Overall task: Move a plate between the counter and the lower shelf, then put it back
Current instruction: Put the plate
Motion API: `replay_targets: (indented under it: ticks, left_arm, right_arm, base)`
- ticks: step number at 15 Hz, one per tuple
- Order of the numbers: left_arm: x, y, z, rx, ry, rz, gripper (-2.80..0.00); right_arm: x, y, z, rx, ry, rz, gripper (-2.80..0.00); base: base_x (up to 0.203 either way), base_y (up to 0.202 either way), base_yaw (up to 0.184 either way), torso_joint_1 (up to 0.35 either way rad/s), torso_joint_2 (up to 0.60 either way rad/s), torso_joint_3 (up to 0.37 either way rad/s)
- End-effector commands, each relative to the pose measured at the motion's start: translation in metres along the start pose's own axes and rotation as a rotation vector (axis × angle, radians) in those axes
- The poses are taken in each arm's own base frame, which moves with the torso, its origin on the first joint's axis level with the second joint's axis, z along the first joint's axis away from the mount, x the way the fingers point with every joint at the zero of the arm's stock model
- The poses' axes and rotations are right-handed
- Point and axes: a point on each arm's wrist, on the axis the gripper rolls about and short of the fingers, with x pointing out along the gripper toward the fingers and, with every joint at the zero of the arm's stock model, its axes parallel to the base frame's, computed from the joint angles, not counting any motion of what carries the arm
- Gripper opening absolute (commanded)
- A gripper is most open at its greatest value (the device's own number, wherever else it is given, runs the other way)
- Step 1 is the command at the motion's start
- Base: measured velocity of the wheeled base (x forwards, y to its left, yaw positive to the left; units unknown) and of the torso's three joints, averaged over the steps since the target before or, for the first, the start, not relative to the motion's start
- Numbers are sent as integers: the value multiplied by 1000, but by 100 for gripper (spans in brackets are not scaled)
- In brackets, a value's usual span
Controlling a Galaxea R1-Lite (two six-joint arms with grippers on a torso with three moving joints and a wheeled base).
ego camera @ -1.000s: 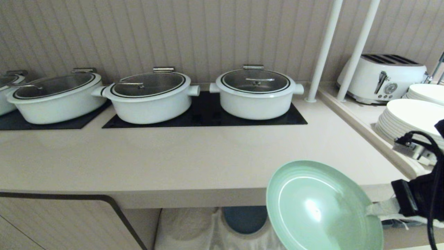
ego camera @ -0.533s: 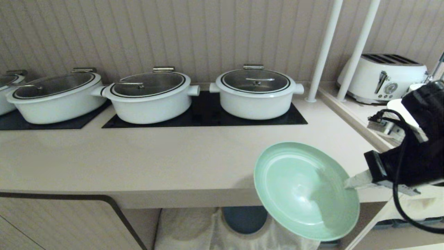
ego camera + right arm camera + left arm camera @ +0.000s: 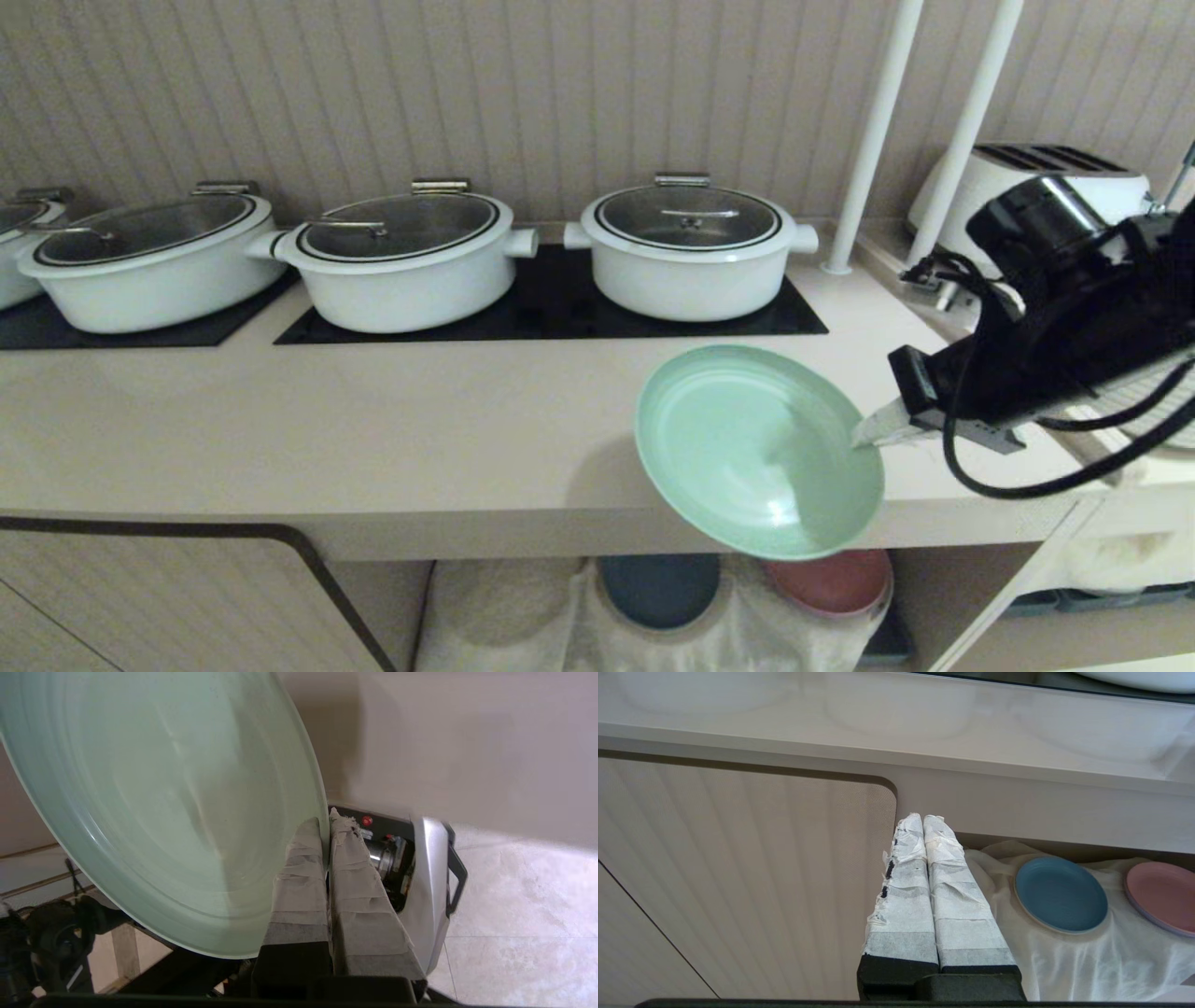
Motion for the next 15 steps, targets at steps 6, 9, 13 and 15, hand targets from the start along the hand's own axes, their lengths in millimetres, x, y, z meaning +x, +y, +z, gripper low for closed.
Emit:
replay_targets:
  ticks: [6, 9, 13, 15]
  left_arm:
    - [0, 0, 0, -1, -1, 0, -280]
    - [0, 0, 0, -1, -1, 0, -280]
    - [0, 0, 0, -1, -1, 0, -280]
    - [0, 0, 0, -1, -1, 0, -280]
  right_arm:
    - [43, 14, 31, -29, 55, 21, -280]
    - [57, 20, 39, -45, 61, 31, -280]
    - [66, 20, 42, -46, 73, 28, -280]
    - [73, 18, 43, -42, 85, 23, -280]
  base:
    - [0, 0, 0, 0, 0, 0]
    - [0, 0, 0, 0, 0, 0]
    - [0, 0, 0, 0, 0, 0]
    - [0, 0, 0, 0, 0, 0]
